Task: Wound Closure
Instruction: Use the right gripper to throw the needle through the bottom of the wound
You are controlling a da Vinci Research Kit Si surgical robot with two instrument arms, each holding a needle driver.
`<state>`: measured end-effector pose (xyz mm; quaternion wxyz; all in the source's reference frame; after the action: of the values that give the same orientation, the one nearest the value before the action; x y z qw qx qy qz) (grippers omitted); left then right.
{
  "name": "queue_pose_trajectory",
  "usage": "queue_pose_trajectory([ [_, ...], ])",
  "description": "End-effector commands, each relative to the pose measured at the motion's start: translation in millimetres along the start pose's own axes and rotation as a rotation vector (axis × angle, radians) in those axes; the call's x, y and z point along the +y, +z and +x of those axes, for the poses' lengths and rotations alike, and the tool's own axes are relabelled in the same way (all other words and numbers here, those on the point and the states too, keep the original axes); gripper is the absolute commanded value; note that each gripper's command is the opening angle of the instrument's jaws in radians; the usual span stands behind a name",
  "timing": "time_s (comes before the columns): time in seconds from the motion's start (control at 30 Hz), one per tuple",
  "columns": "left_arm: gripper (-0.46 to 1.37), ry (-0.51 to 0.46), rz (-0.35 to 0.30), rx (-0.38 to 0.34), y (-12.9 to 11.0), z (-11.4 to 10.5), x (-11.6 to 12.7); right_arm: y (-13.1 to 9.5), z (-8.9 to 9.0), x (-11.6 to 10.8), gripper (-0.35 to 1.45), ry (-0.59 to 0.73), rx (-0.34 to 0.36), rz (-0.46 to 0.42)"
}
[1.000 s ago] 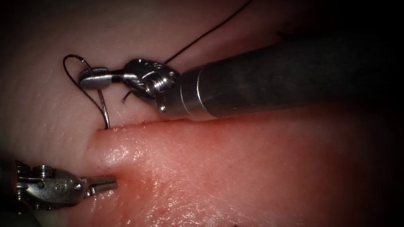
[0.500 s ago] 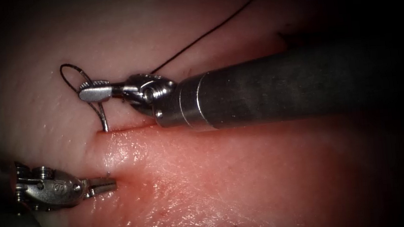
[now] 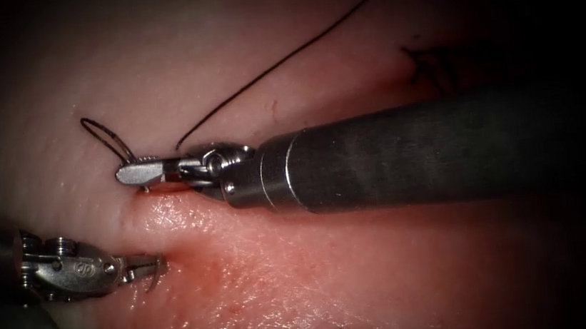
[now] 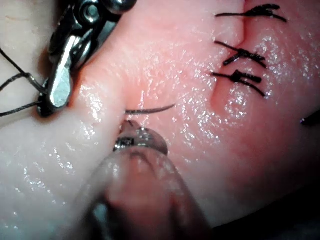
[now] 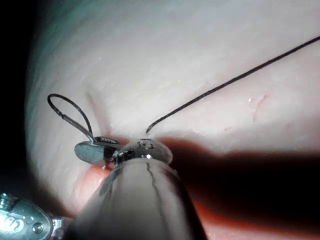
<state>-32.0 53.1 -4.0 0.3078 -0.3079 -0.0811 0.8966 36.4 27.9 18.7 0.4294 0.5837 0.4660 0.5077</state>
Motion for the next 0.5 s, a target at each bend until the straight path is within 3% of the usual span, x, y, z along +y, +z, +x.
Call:
queue_pose_trajectory([
  [0.03, -0.35, -0.002, -0.008, 0.000, -0.1, 0.1, 0.0, -0.3, -0.3, 0.2, -0.35, 0.002, -0.010, -0.013],
  [0.5, -0.35, 0.004, -0.005, 0.003, 0.1, 0.9, -0.4, -0.3, -3.7, 0.7, -0.35, -0.009, -0.097, -0.017],
])
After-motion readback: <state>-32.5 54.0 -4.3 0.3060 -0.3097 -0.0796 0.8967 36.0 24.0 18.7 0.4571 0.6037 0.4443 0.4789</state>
